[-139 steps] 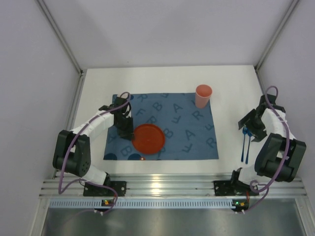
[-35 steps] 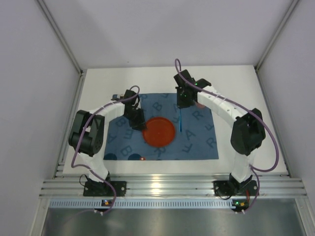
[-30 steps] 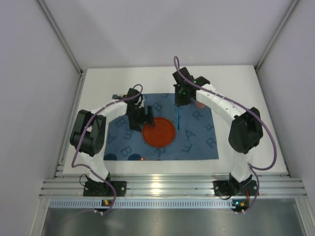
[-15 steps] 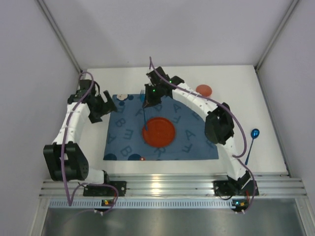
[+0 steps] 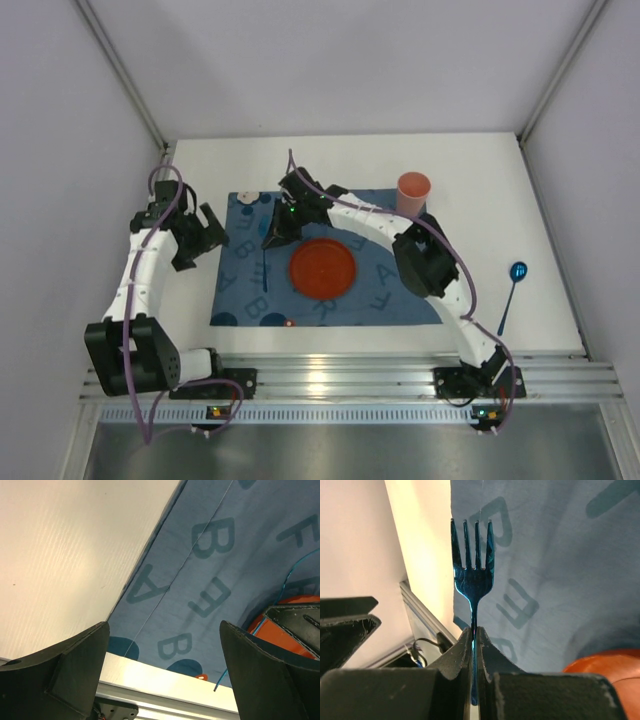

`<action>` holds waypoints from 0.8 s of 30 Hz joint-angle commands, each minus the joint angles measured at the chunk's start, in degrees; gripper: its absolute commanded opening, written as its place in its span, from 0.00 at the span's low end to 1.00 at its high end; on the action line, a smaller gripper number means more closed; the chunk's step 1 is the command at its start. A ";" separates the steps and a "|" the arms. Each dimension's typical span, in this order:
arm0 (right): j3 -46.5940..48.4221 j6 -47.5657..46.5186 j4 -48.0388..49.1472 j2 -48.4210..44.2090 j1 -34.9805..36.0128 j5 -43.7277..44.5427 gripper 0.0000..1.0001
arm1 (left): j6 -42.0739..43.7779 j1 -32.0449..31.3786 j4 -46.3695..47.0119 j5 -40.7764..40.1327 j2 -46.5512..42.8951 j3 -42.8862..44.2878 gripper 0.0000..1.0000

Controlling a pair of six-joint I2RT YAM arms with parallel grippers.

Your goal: Set the dinner table for one person

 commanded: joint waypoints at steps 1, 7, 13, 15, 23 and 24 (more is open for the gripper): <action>-1.85 7.31 8.44 -0.07 2.24 1.66 0.00 | 0.41 0.07 -0.99 -1.63 -3.50 -0.82 0.96; 0.42 9.43 10.82 3.88 5.31 3.86 0.00 | 0.77 0.15 -1.60 -1.29 -4.91 -2.05 0.96; 0.86 8.29 10.39 6.61 5.32 6.50 0.01 | 0.68 0.15 -1.43 -0.41 -6.14 -2.75 0.95; 0.95 7.68 10.30 6.79 5.40 6.24 0.16 | 0.77 0.07 -1.34 -0.49 -6.93 -2.93 0.95; 4.03 3.29 11.79 3.02 5.40 2.55 0.59 | 0.68 0.15 -1.43 -3.92 -10.27 -6.00 0.95; 3.16 2.67 12.05 1.62 5.23 2.02 0.59 | 0.33 0.24 -1.51 -4.44 -11.14 -6.61 0.95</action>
